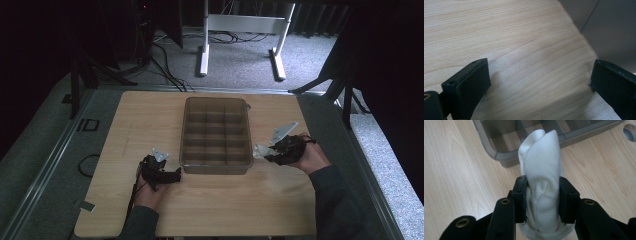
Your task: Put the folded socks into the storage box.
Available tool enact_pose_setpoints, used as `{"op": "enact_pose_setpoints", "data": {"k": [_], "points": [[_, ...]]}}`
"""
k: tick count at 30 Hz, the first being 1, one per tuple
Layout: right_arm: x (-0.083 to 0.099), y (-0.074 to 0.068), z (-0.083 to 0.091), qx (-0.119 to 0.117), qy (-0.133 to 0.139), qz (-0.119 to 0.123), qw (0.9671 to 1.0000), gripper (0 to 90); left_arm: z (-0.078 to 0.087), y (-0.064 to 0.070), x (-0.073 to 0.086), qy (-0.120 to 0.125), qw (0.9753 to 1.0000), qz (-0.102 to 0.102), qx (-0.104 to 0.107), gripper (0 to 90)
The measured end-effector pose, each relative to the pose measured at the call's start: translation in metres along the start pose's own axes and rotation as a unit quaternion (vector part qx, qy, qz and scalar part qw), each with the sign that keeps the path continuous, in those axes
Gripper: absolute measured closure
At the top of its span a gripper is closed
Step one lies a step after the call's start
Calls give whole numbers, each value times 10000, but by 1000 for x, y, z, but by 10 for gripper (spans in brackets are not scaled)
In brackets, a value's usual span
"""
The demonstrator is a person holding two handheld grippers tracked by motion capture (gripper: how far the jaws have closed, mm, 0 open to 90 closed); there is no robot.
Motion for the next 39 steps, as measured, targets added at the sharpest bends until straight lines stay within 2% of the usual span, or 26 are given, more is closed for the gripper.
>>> {"op": "enact_pose_setpoints", "data": {"k": [19,39], "points": [[-14,-4,-2,-37,157,23,9999,636,0,0,0,-1,10000,0,3,29],[-32,-12,-10,-178,208,170,9995,636,0,0,0,-6,10000,-4,4,29]]}}
Point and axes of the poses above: each handheld gripper's, and its own axes: z roughly backward along the jaws, x roughly out of its underside, y roughly to its right, the point moved 6 cm from there along -z, roughly forward along the jaws, and after that the axes turned 10 degrees about y, right-handed, at the moved point
